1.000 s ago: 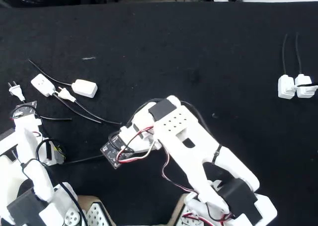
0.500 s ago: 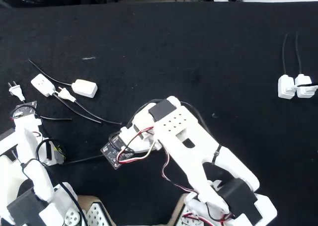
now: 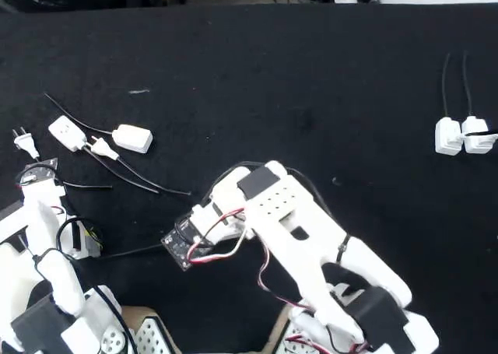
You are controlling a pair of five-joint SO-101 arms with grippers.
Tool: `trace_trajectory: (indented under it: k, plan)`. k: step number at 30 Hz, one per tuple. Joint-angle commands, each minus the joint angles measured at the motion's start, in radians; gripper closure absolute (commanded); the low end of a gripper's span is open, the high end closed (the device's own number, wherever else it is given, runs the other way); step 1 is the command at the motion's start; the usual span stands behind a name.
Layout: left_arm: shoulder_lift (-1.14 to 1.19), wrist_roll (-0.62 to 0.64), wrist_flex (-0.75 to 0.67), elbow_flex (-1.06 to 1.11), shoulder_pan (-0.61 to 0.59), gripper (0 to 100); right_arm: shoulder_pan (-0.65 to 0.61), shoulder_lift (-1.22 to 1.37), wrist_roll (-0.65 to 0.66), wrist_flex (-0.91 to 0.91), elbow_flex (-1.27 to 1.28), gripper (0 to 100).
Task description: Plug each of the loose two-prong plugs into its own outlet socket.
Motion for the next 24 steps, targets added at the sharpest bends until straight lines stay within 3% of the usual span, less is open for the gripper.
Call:
trace_trajectory:
  k: [1, 8, 11, 14, 17, 24]
  plan:
    - [0.012, 0.009, -0.026, 0.024, 0.013, 79, -0.006, 0.016, -0.009, -0.037, 0.025, 98.8]
    - [0.012, 0.009, -0.026, 0.024, 0.013, 79, -0.006, 0.021, -0.009, -0.037, 0.031, 98.7]
    - [0.012, 0.009, -0.026, 0.024, 0.013, 79, -0.008, 0.018, -0.098, -0.037, 0.025, 98.1]
    - [0.012, 0.009, -0.028, 0.024, 0.013, 79, -0.006, 0.015, -0.221, -0.021, -0.004, 90.0]
    - [0.012, 0.009, -0.028, 0.024, 0.013, 79, -0.006, 0.015, -0.256, 0.031, -0.036, 82.3]
    - [0.012, 0.009, -0.028, 0.024, 0.013, 79, -0.008, 0.015, -0.261, 0.071, -0.102, 81.9]
